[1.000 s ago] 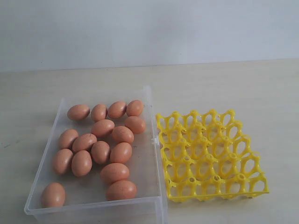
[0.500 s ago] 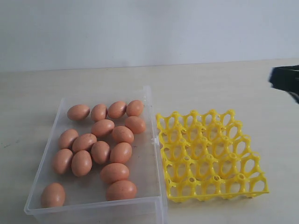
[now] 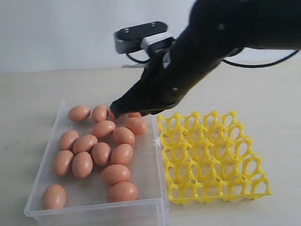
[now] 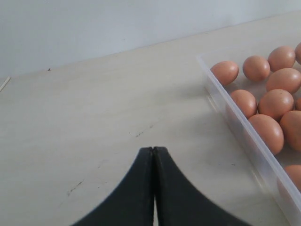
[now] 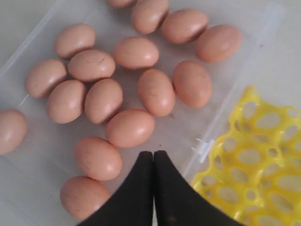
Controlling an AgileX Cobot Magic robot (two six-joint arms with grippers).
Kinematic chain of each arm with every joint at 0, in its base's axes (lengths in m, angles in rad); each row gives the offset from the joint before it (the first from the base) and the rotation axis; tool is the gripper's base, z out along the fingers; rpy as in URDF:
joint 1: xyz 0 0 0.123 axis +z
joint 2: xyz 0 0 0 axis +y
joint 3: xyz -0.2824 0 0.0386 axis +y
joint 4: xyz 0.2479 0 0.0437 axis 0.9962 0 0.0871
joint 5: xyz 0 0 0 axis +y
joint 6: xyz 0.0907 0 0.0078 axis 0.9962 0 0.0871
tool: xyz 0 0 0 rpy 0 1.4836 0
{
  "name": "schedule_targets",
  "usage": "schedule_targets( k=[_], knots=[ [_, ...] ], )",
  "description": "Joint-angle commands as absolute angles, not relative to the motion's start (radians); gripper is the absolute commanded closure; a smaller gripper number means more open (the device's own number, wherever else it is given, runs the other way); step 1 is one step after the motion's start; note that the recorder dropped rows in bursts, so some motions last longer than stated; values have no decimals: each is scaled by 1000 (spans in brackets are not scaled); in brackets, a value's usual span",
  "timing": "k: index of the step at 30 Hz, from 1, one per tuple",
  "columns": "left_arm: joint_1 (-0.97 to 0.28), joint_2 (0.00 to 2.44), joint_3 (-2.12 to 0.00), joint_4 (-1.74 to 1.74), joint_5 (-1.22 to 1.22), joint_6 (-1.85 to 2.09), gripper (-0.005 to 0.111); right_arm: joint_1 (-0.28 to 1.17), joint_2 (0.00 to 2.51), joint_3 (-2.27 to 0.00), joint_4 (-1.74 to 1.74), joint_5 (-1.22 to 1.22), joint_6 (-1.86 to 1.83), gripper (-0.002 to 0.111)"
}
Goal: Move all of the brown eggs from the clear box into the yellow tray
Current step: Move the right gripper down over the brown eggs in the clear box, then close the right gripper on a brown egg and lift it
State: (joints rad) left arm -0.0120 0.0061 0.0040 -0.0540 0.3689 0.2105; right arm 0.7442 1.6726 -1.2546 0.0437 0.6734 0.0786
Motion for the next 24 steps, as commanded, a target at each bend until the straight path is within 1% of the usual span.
schedule_targets(
  k=[1, 6, 8, 10, 14, 24],
  knots=[
    [-10, 0, 0, -62, 360, 207, 107, 756, 1840, -1451, 154, 847, -61, 96],
    [-10, 0, 0, -62, 360, 205, 107, 756, 1988, -1643, 192, 994, -61, 70],
    [-10, 0, 0, -62, 360, 205, 107, 756, 2033, -1702, 188, 1030, -63, 62],
    [-10, 0, 0, -62, 360, 205, 107, 756, 2079, -1747, 188, 1056, -84, 57],
    [-10, 0, 0, -62, 360, 206, 107, 756, 2166, -1842, 183, 1107, -85, 56],
    [-10, 0, 0, -62, 360, 204, 107, 756, 2303, -1980, 46, 1175, -105, 56]
  ],
)
